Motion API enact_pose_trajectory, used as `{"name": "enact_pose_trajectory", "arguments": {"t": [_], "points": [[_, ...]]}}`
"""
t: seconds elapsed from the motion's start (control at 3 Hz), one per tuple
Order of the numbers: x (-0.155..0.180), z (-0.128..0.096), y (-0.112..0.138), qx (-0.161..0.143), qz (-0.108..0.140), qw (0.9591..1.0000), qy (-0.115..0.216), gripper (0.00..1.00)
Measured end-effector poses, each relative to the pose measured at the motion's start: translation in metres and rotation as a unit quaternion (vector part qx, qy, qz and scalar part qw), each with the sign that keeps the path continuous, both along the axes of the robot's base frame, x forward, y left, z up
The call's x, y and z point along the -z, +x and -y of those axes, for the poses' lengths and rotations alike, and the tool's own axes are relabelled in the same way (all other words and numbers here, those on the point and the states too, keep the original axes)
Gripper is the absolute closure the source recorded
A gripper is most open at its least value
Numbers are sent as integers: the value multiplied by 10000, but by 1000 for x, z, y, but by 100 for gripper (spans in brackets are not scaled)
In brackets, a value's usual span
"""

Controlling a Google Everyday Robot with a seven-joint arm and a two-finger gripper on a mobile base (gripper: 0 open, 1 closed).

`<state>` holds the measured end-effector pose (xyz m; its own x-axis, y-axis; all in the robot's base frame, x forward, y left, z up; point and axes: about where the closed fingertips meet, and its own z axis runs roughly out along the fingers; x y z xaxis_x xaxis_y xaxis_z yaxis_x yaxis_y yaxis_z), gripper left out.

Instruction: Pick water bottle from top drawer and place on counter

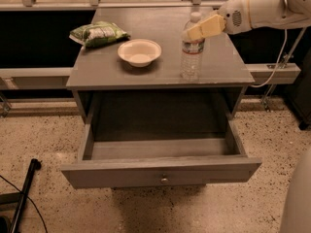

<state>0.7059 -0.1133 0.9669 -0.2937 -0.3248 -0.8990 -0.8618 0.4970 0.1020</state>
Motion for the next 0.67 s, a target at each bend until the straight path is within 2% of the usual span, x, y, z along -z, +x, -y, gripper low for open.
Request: {"name": "enact_pose_trajectory", "arguments": {"t": [0.33,0.67], "points": [[0,0,0,-2,9,10000,5,0],[-9,13,-4,-131,500,9983,255,0]]}}
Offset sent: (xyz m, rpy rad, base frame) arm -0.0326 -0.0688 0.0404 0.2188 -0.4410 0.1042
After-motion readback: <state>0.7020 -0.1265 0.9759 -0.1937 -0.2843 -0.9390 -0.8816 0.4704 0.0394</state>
